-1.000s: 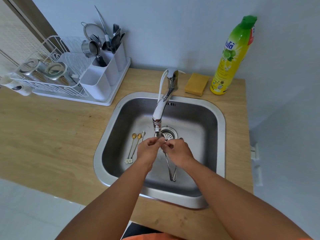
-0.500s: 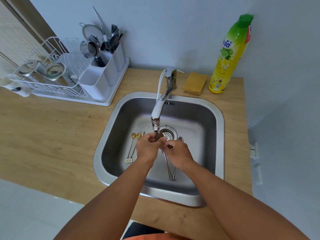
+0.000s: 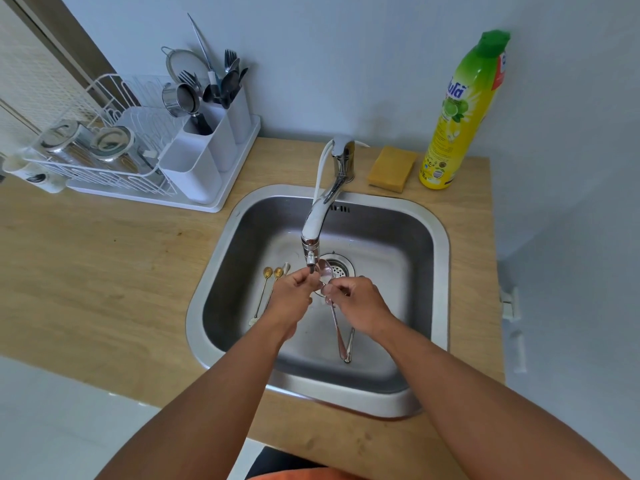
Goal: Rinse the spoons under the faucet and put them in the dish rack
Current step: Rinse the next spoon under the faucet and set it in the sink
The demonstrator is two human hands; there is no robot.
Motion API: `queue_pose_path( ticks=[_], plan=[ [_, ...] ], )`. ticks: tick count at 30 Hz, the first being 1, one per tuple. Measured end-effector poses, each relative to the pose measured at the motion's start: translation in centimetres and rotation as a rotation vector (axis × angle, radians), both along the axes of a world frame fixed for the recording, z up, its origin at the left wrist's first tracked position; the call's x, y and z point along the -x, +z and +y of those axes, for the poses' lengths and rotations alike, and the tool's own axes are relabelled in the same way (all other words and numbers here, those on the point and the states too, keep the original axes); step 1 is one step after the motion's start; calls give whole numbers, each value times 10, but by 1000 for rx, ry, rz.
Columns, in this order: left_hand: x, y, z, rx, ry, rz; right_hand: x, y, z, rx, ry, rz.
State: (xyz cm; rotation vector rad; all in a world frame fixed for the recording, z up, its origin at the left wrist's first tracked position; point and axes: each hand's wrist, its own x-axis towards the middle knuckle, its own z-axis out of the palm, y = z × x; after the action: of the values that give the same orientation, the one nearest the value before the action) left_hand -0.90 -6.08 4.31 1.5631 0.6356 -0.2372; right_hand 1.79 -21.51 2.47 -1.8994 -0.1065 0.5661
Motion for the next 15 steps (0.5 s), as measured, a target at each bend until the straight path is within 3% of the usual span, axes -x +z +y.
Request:
queue_pose_path(
  ticks=[7,15],
  plan=[
    [0,5,13,187,-96,139,0,3,-6,0,174,-5],
    [-7,17,3,67,-21,146,8,1,-2,4,109,-100]
  ],
)
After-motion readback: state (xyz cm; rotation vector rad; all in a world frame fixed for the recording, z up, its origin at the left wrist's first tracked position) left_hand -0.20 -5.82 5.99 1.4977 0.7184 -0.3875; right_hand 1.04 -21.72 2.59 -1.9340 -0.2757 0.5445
